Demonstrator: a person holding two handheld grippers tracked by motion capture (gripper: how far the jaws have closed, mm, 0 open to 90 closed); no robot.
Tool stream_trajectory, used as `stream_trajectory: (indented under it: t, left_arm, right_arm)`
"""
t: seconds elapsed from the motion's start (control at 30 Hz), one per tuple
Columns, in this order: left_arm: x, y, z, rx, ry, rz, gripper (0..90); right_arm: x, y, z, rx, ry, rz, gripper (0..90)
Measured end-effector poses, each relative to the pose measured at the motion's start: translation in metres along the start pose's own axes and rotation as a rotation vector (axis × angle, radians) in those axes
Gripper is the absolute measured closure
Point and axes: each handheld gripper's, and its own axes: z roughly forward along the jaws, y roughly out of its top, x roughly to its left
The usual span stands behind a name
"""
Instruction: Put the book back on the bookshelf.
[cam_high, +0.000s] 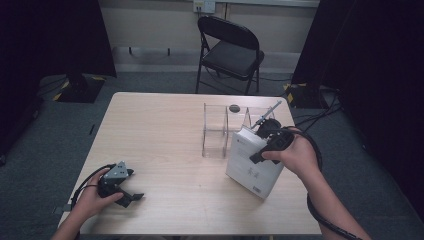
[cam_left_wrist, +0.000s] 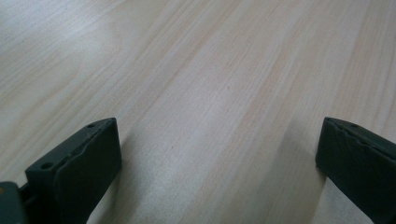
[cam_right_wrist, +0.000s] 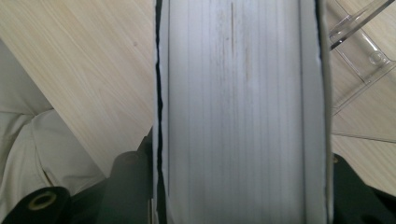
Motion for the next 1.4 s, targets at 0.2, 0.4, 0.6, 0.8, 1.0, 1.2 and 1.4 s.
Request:
stream_trajectory:
  t: [0.2,0.4,0.6,0.8,1.0,1.2,1.4]
  left_arm:
    - [0.0,0.0,0.0,-0.001,-0.001,-0.001,0.0]
    - [0.0,0.0,0.0,0.0,-0.001,-0.001,0.0]
    - [0.0,0.0,0.0,0.002,-0.001,0.0,0.0]
    - [0.0,0.0,0.0,0.002,-0.001,0.0,0.0]
    - [0.0,0.0,0.0,0.002,-0.001,0.0,0.0]
    - [0.0,0.0,0.0,0.002,-0.001,0.0,0.0]
    - [0.0,0.0,0.0,0.002,-0.001,0.001,0.0]
  right_arm:
    - [-0.003,-0.004,-0.001,0.001,0.001,0.006,52.0]
    - [-0.005,-0.007,-0.003,0.002,-0.003,0.007,51.9]
    - [-0.006,-0.009,-0.005,0.002,-0.01,0.013,51.9]
    - [-0.008,-0.012,-0.006,0.006,-0.01,0.025,52.0]
    - [-0.011,-0.017,-0.006,0.01,-0.006,0.038,52.0]
    - [-0.014,-0.022,-0.008,0.003,-0.006,0.044,51.9]
    - [-0.017,-0.027,-0.011,0.0,-0.02,0.068,51.9]
